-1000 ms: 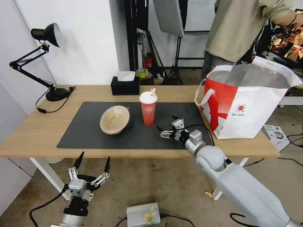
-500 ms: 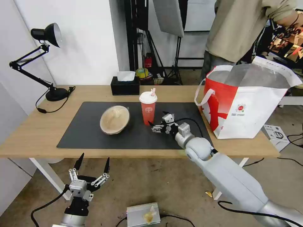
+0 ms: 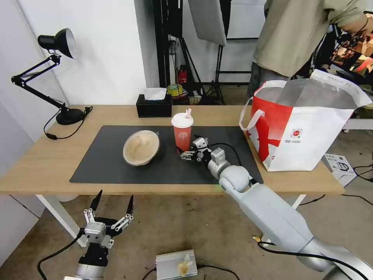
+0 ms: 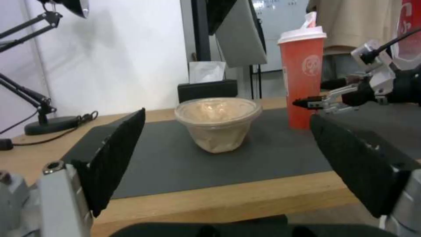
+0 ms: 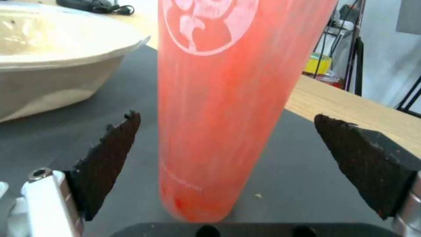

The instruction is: Pick up the trash from the table and place it into the takeout bag.

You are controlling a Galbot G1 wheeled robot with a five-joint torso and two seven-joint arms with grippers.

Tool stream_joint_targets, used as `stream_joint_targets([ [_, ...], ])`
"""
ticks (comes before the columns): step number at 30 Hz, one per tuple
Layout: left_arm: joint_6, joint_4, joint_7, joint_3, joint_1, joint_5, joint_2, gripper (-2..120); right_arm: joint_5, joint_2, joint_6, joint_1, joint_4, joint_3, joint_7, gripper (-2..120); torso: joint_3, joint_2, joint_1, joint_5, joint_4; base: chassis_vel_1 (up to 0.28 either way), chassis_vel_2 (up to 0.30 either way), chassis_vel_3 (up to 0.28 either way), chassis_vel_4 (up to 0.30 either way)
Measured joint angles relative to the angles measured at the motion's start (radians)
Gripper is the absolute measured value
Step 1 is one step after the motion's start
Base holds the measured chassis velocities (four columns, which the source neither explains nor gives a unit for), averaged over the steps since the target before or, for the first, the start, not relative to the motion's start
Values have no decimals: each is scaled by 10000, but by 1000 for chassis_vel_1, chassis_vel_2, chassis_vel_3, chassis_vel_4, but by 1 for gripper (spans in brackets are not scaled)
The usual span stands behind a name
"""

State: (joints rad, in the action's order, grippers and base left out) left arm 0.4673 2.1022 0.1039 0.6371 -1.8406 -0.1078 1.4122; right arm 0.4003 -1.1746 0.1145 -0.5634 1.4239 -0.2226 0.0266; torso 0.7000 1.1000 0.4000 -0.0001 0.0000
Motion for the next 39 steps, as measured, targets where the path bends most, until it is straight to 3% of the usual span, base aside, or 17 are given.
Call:
stream_joint_targets([
  [39,84,-369,-1,-50,143,-9,-21,100,-758,-1225,-796,334,-2200,552,11,100,0,1,0,0,0,0,0,0,0],
])
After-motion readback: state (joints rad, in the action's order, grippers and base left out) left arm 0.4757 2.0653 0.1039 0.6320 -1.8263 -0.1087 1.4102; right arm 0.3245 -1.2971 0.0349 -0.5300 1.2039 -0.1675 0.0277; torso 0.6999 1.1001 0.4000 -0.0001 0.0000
